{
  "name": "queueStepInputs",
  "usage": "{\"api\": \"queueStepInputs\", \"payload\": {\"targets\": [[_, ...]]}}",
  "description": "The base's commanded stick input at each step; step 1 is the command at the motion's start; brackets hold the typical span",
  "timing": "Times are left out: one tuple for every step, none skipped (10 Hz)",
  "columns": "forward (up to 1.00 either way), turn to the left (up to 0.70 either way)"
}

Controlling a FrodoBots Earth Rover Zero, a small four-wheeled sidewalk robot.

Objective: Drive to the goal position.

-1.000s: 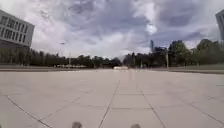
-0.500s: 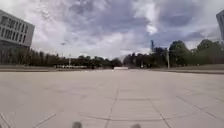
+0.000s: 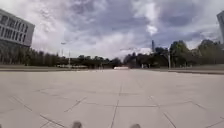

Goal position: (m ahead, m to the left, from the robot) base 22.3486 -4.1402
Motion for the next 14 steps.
{"api": "queueStepInputs", "payload": {"targets": [[0.7,0.0],[0.7,0.0],[0.7,0.0],[0.7,0.0],[0.7,0.0],[0.7,0.0],[0.7,0.0],[0.7,0.0],[0.7,0.0],[0.7,0.0],[0.7,0.0],[0.7,0.0],[0.7,0.0],[0.7,-0.01]]}}
